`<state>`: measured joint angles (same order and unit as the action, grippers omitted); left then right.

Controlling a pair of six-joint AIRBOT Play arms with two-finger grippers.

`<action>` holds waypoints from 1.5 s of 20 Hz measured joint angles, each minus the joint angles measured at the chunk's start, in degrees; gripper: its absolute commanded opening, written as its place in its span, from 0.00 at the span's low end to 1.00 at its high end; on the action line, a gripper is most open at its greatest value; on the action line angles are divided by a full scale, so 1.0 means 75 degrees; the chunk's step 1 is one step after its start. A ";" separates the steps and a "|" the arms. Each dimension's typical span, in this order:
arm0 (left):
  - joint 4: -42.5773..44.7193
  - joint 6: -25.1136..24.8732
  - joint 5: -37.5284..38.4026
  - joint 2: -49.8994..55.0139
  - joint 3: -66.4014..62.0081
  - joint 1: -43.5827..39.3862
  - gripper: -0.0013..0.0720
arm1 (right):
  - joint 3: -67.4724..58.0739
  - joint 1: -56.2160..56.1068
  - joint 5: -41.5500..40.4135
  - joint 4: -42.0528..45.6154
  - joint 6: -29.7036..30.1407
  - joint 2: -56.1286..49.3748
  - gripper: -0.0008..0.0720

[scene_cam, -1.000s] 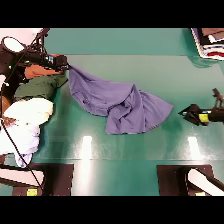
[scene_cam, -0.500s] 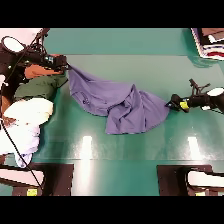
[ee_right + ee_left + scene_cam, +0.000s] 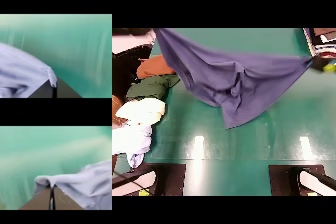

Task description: Fold the shirts.

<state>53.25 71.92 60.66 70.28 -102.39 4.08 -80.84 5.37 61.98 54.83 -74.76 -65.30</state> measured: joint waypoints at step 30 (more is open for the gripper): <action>0.0003 0.0020 0.0341 0.2154 0.1527 0.0000 0.68 | -0.4584 -0.1093 0.3194 0.2276 -0.1020 -0.4092 0.55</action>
<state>53.28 72.07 63.22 86.43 -90.94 4.08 -115.22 -2.83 85.93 71.90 -82.41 -95.98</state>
